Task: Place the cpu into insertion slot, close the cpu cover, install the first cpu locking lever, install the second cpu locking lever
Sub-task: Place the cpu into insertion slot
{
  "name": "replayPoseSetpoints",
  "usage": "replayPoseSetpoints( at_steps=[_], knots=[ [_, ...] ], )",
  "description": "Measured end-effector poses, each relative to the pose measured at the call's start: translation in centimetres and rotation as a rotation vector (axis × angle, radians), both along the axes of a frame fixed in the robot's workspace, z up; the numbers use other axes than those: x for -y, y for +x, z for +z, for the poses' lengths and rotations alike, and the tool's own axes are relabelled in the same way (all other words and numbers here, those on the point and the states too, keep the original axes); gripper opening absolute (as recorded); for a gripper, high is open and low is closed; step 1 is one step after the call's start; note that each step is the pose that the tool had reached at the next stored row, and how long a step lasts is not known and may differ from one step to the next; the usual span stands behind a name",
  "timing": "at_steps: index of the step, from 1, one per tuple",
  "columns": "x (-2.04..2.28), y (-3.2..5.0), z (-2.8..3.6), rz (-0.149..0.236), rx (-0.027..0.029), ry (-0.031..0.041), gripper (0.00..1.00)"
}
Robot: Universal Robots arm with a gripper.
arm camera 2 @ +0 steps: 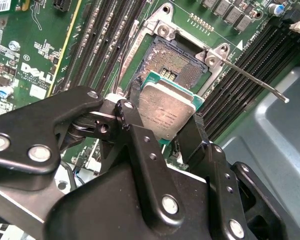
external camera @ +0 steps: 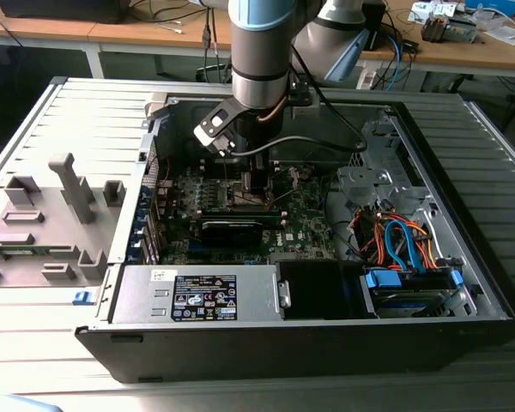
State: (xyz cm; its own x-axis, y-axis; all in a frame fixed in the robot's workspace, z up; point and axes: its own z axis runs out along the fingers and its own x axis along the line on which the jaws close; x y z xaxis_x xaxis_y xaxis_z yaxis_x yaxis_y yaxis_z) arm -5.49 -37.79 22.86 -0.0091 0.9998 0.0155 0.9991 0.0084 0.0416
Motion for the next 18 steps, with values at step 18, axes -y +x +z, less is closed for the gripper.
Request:
replayPoseSetpoints(
  at_steps=[18],
  knots=[
    [0.0,0.0,-0.45,0.0,0.0,0.0,0.55]
  ],
)
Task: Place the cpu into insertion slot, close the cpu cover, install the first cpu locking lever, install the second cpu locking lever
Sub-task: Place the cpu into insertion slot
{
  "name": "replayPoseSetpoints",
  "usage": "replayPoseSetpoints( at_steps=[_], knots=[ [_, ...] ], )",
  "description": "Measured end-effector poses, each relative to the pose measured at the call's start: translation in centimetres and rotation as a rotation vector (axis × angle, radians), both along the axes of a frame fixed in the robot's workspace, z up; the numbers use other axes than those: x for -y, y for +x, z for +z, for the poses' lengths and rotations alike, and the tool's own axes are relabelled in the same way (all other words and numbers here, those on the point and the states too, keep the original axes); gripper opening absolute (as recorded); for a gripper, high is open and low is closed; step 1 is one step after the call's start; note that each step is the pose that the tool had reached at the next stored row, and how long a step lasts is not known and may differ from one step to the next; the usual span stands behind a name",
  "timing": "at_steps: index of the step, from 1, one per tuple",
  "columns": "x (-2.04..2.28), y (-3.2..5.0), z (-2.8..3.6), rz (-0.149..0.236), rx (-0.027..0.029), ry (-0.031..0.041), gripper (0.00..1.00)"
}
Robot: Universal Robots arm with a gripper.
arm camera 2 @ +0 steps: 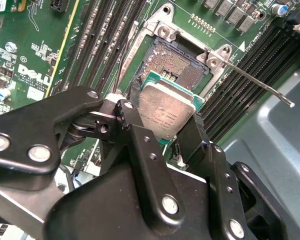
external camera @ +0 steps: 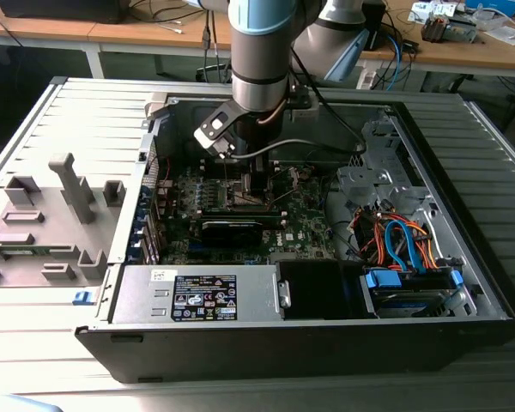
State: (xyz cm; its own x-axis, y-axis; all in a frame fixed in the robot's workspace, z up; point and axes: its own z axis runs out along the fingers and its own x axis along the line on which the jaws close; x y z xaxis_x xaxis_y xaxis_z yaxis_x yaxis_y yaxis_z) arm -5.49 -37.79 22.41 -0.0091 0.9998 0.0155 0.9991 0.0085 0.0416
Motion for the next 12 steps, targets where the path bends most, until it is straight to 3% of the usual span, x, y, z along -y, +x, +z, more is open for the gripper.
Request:
replayPoseSetpoints(
  at_steps=[12],
  knots=[
    [0.0,-0.08,-0.23,0.0,0.0,0.0,0.55]
  ],
)
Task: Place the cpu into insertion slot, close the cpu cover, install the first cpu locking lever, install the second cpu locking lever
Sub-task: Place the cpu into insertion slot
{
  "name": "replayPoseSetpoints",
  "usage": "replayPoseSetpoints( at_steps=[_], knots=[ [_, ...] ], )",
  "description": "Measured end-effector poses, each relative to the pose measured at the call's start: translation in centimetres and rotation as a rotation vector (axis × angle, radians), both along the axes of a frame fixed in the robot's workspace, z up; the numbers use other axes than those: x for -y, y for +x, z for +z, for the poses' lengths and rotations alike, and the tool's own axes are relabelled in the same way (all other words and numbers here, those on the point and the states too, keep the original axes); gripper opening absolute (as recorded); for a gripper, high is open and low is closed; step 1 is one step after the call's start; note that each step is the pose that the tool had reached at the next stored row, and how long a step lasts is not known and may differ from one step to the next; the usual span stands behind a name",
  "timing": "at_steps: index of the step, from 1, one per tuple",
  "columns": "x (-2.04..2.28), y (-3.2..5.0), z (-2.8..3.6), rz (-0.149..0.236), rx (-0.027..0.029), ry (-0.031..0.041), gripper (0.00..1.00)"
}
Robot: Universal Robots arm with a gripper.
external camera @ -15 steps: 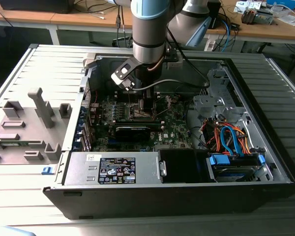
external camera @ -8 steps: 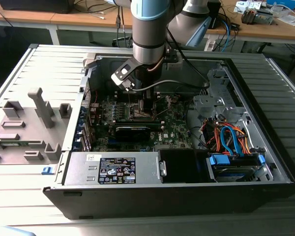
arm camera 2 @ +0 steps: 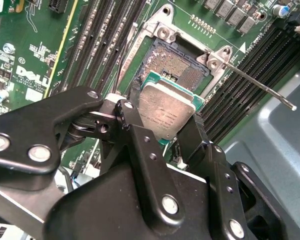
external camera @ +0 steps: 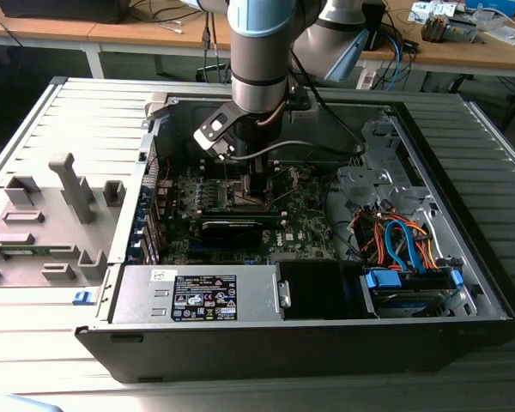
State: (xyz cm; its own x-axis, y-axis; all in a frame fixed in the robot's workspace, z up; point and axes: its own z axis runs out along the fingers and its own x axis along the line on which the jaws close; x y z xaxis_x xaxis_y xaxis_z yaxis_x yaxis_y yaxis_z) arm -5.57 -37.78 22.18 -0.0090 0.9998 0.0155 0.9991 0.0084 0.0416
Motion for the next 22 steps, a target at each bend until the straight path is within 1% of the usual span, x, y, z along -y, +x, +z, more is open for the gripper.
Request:
replayPoseSetpoints(
  at_steps=[4,6,7,9,11,17,22],
  knots=[
    [0.0,-0.32,-0.1,0.0,0.0,-0.0001,0.55],
    [-0.01,-0.45,-0.17,0.0,0.0001,-0.0017,0.55],
    [-0.01,-0.52,-0.19,0.0,0.0,-0.0047,0.55],
    [-0.01,-0.66,-0.24,0.0,0.0001,-0.016,0.55],
    [0.0,-0.77,-0.31,0.0,0.0002,-0.025,0.55],
    [0.0,-1.09,-0.82,0.0,0.0001,-0.0253,0.55],
    [0.0,-1.14,-1.28,0.0,0.0001,-0.0253,0.55]
  ],
)
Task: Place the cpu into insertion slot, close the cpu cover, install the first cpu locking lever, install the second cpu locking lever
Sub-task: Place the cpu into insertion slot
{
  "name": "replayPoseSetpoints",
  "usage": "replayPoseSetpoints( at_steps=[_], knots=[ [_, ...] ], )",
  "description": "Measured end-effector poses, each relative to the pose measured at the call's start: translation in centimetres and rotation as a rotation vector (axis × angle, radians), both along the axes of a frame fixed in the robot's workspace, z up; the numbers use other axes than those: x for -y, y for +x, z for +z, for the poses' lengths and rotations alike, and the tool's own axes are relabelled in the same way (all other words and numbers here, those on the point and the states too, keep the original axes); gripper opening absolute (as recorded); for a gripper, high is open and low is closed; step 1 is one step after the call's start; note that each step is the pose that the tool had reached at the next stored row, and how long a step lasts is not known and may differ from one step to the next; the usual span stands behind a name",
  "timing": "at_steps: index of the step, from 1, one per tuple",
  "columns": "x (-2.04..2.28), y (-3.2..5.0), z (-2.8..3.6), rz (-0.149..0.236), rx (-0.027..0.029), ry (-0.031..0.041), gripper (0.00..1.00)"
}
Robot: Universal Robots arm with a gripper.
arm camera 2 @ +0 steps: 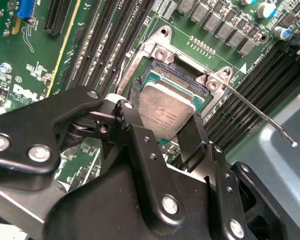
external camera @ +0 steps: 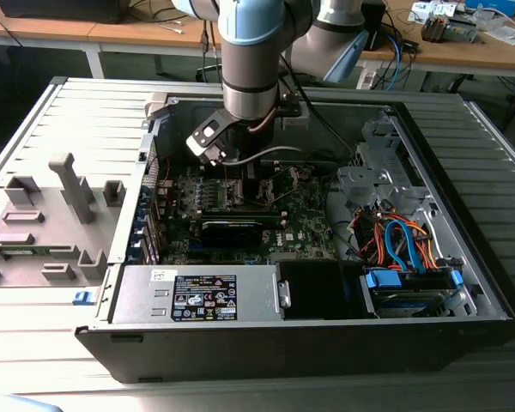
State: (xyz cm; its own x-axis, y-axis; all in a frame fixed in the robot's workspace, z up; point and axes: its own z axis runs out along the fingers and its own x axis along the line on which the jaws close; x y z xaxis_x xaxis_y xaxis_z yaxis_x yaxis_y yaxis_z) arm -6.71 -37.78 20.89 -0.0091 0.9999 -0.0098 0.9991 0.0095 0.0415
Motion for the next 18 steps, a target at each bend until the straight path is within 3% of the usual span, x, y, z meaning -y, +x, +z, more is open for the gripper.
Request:
replayPoseSetpoints(
  at_steps=[11,18],
  knots=[
    [-0.08,-0.14,-0.54,0.0,0.0,-0.0001,0.55],
    [-0.57,-0.14,-0.62,0.0,-0.0001,-0.0026,0.55]
  ],
)
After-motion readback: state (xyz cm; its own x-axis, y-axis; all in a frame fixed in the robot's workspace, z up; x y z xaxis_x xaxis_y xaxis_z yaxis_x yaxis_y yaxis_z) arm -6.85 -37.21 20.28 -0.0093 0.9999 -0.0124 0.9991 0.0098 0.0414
